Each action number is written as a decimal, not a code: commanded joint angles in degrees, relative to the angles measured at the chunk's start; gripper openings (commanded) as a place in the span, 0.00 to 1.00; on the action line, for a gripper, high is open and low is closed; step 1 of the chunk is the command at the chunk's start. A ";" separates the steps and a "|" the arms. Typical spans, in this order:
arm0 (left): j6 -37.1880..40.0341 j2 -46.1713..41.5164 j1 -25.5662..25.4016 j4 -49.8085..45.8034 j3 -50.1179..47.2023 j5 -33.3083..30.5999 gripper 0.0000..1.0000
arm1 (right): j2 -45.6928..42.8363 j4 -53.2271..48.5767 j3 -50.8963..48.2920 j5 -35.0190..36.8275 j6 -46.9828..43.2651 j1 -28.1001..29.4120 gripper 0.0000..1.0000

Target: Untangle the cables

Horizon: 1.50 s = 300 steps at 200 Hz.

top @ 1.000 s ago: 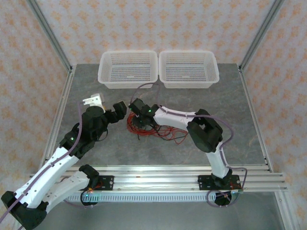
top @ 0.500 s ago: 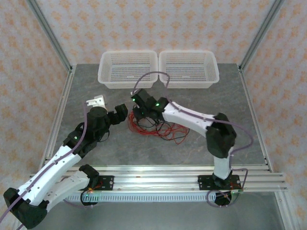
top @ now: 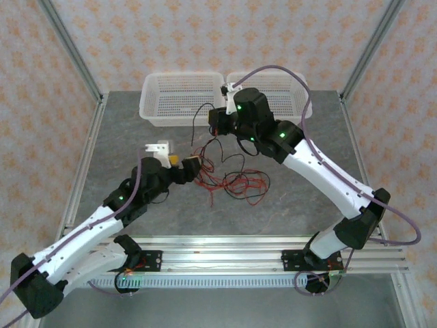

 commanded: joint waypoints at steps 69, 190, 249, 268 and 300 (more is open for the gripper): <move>9.46 18.11 -5.08 11.59 5.88 -16.99 0.91 | -6.03 5.21 4.17 -3.31 11.13 -3.23 0.00; 11.32 32.83 -5.10 24.56 2.64 -15.62 0.74 | -7.40 0.37 17.51 -2.58 12.83 -6.82 0.00; 8.63 31.38 -5.10 25.18 -2.16 -16.67 0.74 | -2.90 -4.05 33.28 6.96 6.64 -7.42 0.00; 7.44 31.17 -5.10 25.26 -3.44 -16.64 0.74 | -2.65 -1.80 33.99 10.56 4.13 -7.44 0.00; 5.67 28.91 -5.28 24.94 -5.05 -15.32 0.79 | -2.99 6.00 29.56 18.90 -3.40 -7.44 0.00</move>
